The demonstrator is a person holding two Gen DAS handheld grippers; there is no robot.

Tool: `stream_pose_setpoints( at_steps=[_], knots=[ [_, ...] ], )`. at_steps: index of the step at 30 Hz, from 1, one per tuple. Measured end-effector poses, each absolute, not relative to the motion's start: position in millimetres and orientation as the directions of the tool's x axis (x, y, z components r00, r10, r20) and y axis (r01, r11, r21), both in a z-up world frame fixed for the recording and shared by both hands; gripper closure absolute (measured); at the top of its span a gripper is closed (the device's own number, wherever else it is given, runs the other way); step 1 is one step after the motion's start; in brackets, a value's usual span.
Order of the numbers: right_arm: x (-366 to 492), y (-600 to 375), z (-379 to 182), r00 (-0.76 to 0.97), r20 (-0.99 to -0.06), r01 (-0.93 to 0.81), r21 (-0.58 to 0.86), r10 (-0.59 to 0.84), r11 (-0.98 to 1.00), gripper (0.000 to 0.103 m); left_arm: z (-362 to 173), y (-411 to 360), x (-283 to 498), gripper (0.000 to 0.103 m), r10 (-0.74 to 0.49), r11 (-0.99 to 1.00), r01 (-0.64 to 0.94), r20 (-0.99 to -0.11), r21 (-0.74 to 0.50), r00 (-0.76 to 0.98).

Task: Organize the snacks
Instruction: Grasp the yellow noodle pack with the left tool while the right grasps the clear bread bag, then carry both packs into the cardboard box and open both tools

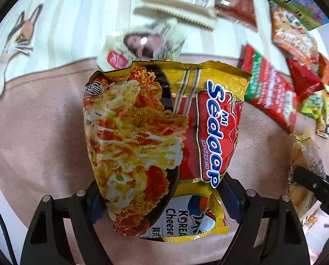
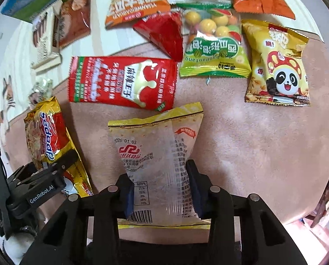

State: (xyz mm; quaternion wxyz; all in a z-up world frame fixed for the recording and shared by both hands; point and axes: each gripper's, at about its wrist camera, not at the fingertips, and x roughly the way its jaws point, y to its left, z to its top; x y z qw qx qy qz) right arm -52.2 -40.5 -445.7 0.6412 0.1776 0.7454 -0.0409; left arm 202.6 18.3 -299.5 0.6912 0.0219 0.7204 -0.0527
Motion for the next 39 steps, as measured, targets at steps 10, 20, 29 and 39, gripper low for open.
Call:
stream_pose_setpoints(
  at_steps=[10,20,29,39],
  knots=[
    [15,-19,-368,0.019,-0.946,0.301,0.315,0.324,0.900,0.061,-284,8,195,0.018,-0.131,0.985,0.117,-0.990,-0.123,0.059],
    [87,-73,-263,0.250,-0.888,0.215,0.441,0.387,0.871,0.062,-273,12,197,0.018,-0.177,0.976,0.167,-0.955,-0.139,0.236],
    [153,-152,-199,0.392,-0.854,0.146,0.426,0.343,0.893,0.062,-283,16,274,0.018,-0.212,0.973,0.149,-0.943,-0.178,0.257],
    [313,-158,-265,0.364,-0.896,0.137,0.322,0.255,0.937,0.062,-342,7,404,0.018,-0.216,0.972,0.122,-0.967,-0.201,0.132]
  ],
)
